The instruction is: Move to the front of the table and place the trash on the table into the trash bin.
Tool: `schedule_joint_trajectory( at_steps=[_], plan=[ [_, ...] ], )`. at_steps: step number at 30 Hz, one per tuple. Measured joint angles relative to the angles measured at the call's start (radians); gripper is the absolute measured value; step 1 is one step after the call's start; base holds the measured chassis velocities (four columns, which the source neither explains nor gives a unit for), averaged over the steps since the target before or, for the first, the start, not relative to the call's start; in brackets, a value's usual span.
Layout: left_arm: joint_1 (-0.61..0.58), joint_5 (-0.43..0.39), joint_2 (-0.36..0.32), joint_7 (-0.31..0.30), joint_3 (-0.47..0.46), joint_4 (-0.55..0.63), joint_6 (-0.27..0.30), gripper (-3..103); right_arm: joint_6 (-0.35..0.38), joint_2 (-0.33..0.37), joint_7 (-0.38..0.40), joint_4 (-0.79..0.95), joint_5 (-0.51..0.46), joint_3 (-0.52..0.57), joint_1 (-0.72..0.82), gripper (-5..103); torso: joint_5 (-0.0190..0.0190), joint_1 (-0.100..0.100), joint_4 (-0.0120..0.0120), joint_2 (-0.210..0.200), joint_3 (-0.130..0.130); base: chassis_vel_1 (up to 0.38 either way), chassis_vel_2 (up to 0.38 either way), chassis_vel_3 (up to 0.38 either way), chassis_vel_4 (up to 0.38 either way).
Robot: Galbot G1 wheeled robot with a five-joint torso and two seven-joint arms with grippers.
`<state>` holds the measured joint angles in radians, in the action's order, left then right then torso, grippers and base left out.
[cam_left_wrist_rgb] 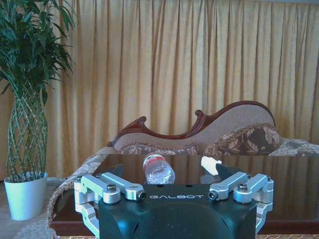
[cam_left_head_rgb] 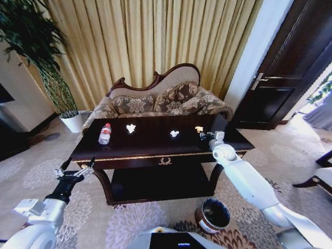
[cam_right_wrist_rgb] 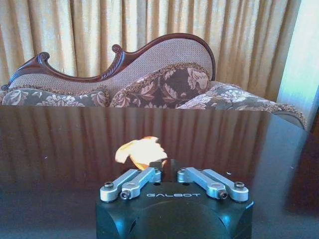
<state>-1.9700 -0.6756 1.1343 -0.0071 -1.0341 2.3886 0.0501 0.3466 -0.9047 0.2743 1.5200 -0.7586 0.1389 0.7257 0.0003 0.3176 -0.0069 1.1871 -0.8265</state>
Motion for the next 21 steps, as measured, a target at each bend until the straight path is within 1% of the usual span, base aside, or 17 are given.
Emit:
schedule_joint_trajectory(
  at_steps=[1,3,7,15,16,17,19,20,21],
  plan=[
    [0.0,0.0,0.0,0.0,0.0,0.0,0.0,100,0.0,0.0,0.0,0.0,0.0,0.0,0.0,12,0.0,0.0,0.0,0.0,0.0,0.0,0.0,0.0,0.0],
    [0.001,0.0,0.0,0.0,0.001,0.0,0.0,100,-0.003,0.004,0.0,0.001,0.0,0.003,0.006,3,-0.0001,0.0,0.0,0.0,0.0,0.0,0.0,0.0,0.0],
    [0.002,0.0,-0.001,0.004,0.002,0.0,0.0,100,-0.004,0.009,0.0,0.006,0.001,0.008,0.014,0,0.0,0.0,0.0,0.0,0.0,0.0,0.0,0.0,0.0],
    [0.002,0.005,0.005,0.011,0.006,-0.001,-0.001,100,-0.004,0.012,0.003,0.021,0.001,0.019,0.022,0,0.0,0.0,0.0,0.0,0.0,0.0,0.0,0.0,0.0],
    [0.002,0.006,0.007,0.012,0.006,-0.002,-0.001,100,-0.005,0.014,0.002,0.027,0.001,0.023,0.023,-3,0.0,0.0,0.0,0.0,0.0,0.0,0.0,0.0,0.0],
    [0.002,0.006,0.007,0.012,0.006,-0.002,-0.001,100,-0.005,0.014,0.002,0.027,0.001,0.023,0.023,-3,0.0,0.0,0.0,0.0,0.0,0.0,0.0,0.0,0.0],
    [0.004,0.008,0.008,0.013,0.008,-0.003,-0.001,100,-0.005,0.024,-0.005,0.044,0.0,0.026,0.028,8,0.0,0.0,0.0,0.0,0.0,0.0,0.0,0.0,0.0],
    [0.004,0.008,0.008,0.013,0.008,-0.003,-0.001,100,-0.005,0.024,-0.005,0.044,0.0,0.026,0.028,8,0.0,0.0,0.0,0.0,0.0,0.0,0.0,0.0,0.0],
    [0.005,0.008,0.008,0.013,0.009,-0.004,-0.001,100,-0.005,0.03,-0.01,0.056,0.0,0.027,0.033,13,0.0,0.0,0.0,0.0,0.0,0.0,0.0,0.0,0.0]
  ],
)
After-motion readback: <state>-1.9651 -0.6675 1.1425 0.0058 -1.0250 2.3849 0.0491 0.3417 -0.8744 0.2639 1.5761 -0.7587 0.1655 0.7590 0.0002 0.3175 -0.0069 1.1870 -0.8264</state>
